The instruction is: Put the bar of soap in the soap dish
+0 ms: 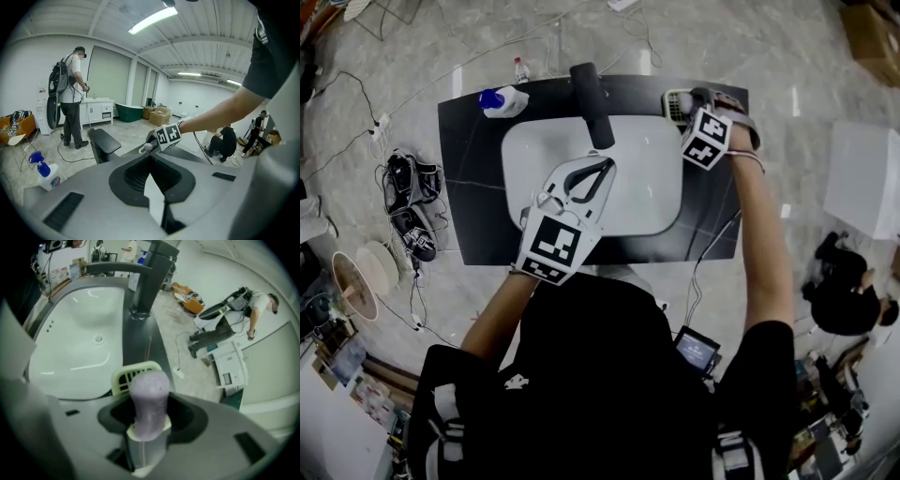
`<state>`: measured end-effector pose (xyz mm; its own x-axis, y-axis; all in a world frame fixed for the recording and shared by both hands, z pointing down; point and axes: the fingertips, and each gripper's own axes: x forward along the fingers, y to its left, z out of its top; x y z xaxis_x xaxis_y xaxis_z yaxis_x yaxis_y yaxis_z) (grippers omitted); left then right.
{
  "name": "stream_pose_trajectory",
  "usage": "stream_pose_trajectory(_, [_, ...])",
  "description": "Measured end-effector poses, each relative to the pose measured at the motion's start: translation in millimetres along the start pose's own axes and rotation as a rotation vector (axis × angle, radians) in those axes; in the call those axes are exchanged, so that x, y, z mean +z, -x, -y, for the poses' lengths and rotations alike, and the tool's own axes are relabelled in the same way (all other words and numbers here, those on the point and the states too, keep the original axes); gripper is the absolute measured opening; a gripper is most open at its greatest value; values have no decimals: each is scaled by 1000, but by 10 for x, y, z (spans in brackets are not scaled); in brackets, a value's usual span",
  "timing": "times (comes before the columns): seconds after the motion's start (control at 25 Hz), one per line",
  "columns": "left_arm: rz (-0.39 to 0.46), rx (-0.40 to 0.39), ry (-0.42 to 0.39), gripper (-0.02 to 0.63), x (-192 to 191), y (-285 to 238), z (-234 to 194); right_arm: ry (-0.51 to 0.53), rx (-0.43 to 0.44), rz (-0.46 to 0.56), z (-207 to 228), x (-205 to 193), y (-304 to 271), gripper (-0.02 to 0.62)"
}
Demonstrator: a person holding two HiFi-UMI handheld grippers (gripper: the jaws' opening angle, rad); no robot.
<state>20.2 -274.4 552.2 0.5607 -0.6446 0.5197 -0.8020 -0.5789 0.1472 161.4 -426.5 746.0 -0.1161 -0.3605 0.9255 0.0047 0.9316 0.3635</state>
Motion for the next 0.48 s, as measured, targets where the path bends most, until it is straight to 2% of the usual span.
stream_pose_trajectory(0.48, [1, -3, 1, 25, 15, -16, 15, 9, 31, -20, -31, 12, 8, 222])
